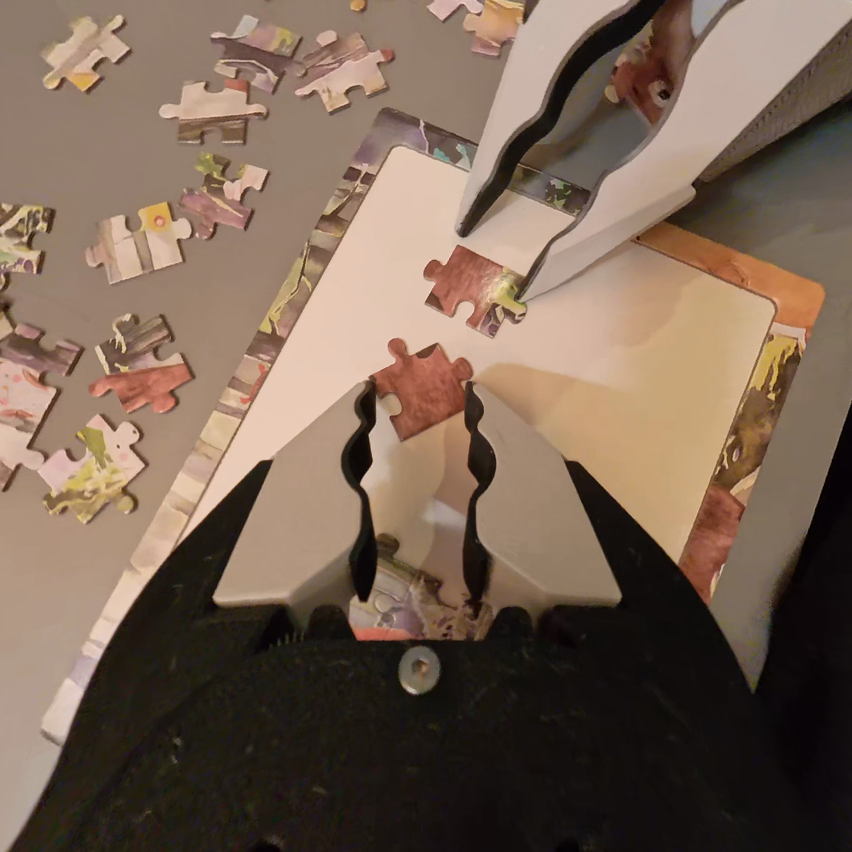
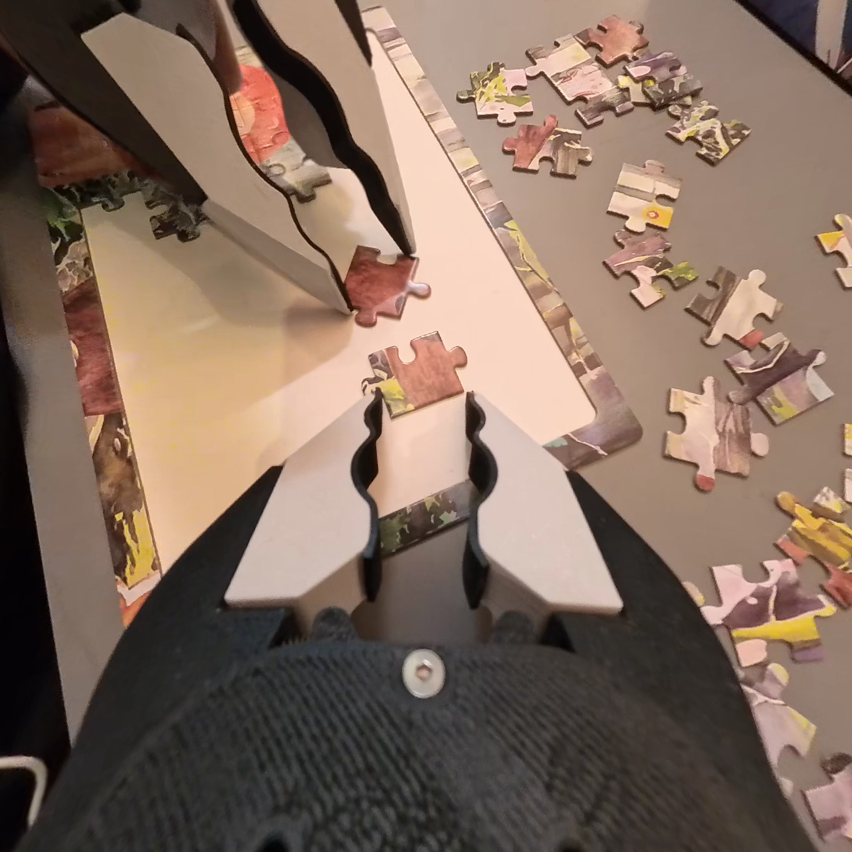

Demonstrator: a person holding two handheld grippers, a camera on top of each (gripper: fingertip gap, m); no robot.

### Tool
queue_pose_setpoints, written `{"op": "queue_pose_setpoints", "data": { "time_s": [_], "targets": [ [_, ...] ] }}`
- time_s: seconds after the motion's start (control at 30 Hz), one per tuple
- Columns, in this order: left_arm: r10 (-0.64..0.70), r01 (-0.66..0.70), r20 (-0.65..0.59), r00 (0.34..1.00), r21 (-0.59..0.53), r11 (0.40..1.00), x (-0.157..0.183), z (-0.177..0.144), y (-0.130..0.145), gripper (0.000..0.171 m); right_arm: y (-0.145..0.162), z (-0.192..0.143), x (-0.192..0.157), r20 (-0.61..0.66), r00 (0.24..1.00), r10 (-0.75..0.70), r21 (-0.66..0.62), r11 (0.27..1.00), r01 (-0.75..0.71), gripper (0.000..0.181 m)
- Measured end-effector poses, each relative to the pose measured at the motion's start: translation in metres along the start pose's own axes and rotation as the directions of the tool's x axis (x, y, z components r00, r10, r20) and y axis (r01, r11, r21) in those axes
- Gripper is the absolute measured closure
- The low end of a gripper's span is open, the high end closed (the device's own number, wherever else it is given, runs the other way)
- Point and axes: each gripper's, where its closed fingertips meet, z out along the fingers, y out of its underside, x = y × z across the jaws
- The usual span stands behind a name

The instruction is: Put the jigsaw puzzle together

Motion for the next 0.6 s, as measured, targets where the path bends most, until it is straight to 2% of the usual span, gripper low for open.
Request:
{"op": "queue_pose_setpoints", "data": {
  "time_s": [0.2,0.37,0.5,0.6],
  "targets": [
    [0.169,-0.171,-0.114,0.979,-0.004,0.985,0.0042,0.0029,-0.0057,0.134,-0.0005,0.0000,-0.0009,0.037,0.999,0.000,-0.002,1.000,0.000,0.145],
    [0.328,-0.334,-0.231,0.916,0.013,0.943,0.0062,0.0053,-0.0075,0.134,-0.0005,-0.0003,-0.0005,0.069,0.998,-0.005,-0.022,1.000,0.007,0.147],
    [0.340,-0.360,-0.345,0.875,0.007,0.933,0.0069,0.0071,-0.0080,0.134,-0.0023,0.0015,0.0003,0.092,0.996,-0.011,-0.030,0.999,0.014,0.146],
    [0.358,-0.381,-0.382,0.852,0.016,0.924,0.0066,0.0069,-0.0081,0.134,-0.0033,0.0026,-0.0008,0.107,0.994,-0.018,-0.037,0.999,0.022,0.143]
  ]
}}
